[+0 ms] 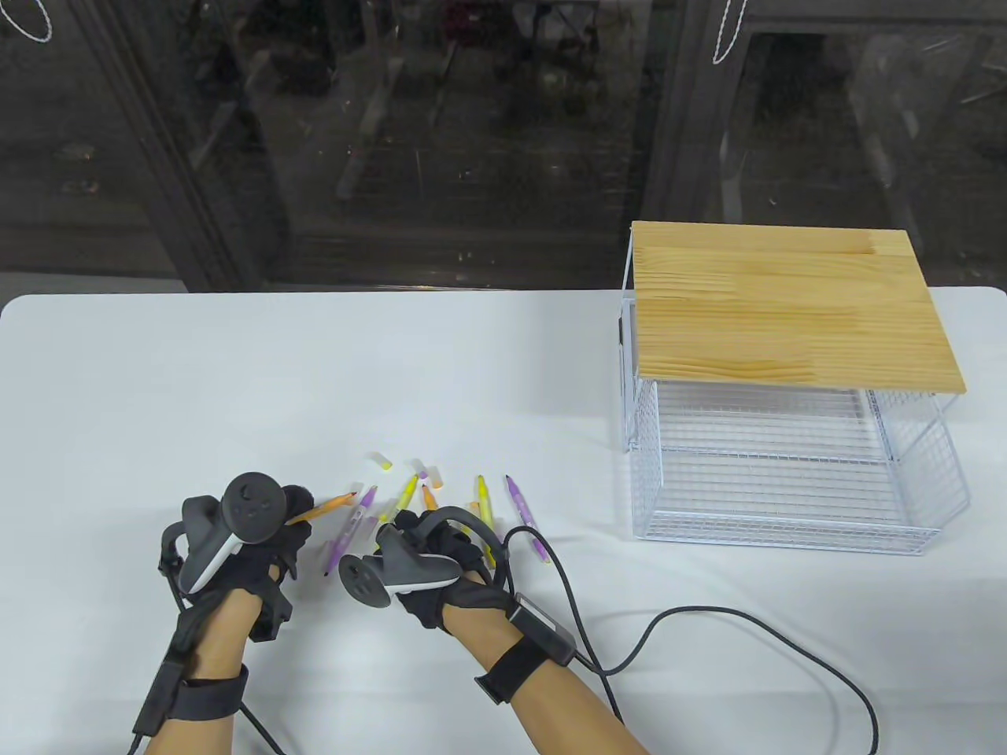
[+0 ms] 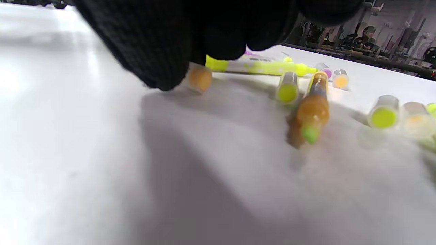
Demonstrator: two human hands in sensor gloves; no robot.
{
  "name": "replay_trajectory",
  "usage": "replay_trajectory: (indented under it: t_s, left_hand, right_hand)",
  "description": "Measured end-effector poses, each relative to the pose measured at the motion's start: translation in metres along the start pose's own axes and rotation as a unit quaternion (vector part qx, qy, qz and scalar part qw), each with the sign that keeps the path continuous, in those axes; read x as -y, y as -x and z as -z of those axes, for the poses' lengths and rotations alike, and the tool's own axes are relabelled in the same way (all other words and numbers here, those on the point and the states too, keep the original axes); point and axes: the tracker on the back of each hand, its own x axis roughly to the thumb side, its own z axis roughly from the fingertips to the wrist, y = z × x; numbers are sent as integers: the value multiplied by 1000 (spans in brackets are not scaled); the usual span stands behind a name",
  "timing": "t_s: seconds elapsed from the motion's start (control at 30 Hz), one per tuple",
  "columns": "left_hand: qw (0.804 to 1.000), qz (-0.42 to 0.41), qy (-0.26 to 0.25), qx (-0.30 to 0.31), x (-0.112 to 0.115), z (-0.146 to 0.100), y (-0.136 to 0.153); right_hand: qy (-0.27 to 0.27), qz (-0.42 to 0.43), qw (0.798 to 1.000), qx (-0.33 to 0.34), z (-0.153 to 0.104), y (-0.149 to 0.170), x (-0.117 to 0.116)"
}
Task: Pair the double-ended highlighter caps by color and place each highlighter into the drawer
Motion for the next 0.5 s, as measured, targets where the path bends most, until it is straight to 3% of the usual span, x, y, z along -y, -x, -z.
replay_trajectory:
  t_s: [0.5]
  left_hand:
    - [1000,5,2,3,1,0,0]
  right_hand:
    - [42,74,992,-89,-35,61,43]
